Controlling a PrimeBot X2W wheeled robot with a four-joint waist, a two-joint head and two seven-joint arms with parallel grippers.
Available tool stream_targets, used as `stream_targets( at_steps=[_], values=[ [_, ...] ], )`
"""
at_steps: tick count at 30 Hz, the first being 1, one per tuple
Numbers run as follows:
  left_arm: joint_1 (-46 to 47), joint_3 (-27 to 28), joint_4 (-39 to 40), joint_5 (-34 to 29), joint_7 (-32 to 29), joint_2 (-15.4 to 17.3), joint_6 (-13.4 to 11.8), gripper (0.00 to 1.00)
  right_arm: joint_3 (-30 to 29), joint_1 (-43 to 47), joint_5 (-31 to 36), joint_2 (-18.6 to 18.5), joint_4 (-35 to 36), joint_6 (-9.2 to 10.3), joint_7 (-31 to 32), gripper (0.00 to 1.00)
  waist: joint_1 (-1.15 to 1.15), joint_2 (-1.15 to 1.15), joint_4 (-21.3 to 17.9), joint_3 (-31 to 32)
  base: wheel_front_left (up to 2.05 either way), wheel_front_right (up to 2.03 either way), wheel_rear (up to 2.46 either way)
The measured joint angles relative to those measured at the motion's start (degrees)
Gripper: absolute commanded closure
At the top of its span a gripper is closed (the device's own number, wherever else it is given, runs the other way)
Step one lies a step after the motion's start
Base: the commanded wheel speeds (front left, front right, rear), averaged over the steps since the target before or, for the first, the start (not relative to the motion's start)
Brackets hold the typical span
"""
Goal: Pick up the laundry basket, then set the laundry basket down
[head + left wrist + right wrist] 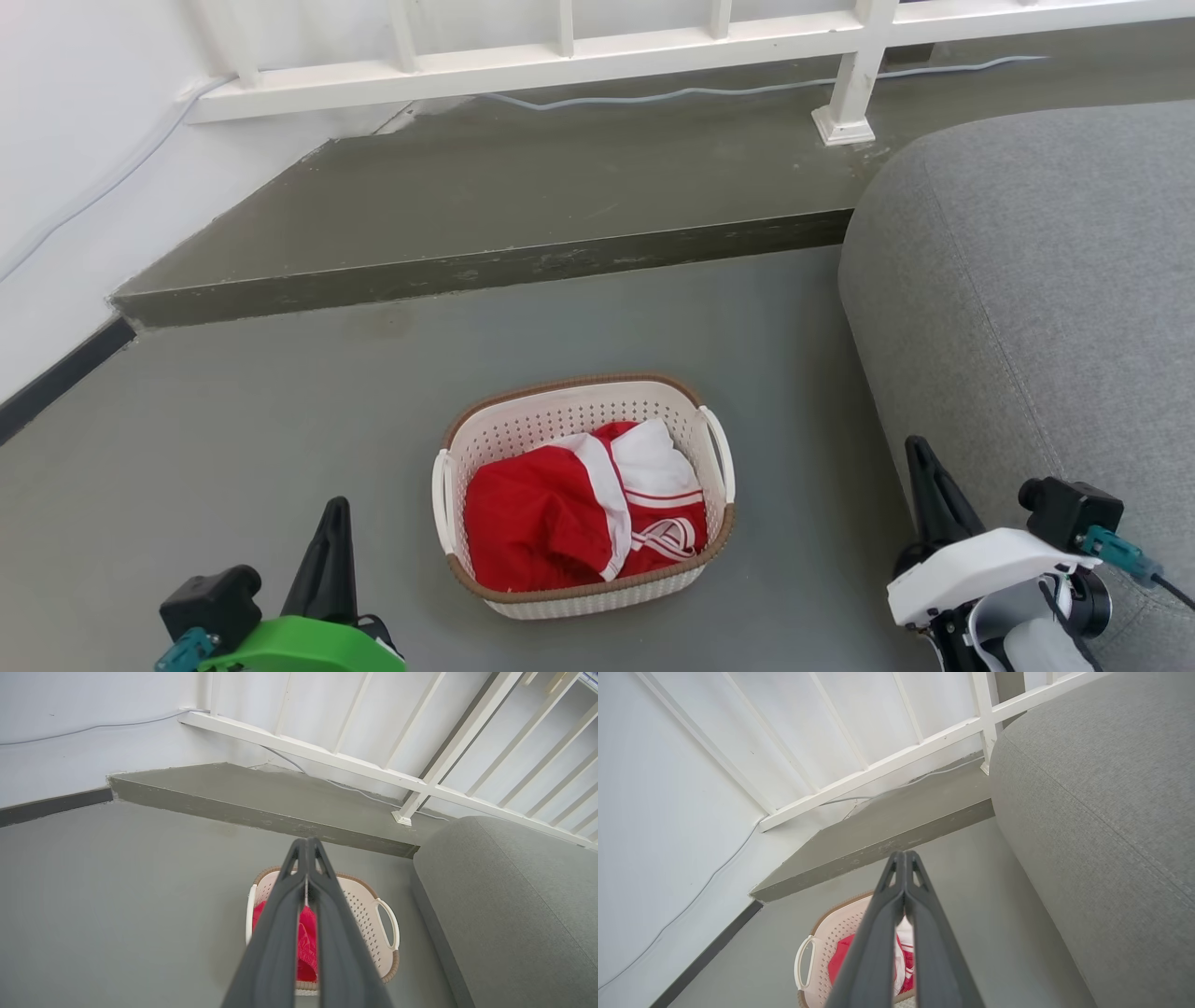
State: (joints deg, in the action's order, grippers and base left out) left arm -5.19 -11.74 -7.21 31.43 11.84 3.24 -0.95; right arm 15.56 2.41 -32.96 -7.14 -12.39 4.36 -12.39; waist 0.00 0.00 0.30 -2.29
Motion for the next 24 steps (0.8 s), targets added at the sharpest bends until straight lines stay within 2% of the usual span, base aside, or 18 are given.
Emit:
stream_targets(
  at_steps=[24],
  values=[
    [0.7, 3.0, -1.4, 16.2, -3.9, 0.3, 1.5, 1.00, -4.9, -0.8, -16.1, 0.3, 0.0, -2.35, 4.3, 1.00, 0.00, 0.00, -0.1, 0.5, 0.00, 0.00, 0.00]
  ],
)
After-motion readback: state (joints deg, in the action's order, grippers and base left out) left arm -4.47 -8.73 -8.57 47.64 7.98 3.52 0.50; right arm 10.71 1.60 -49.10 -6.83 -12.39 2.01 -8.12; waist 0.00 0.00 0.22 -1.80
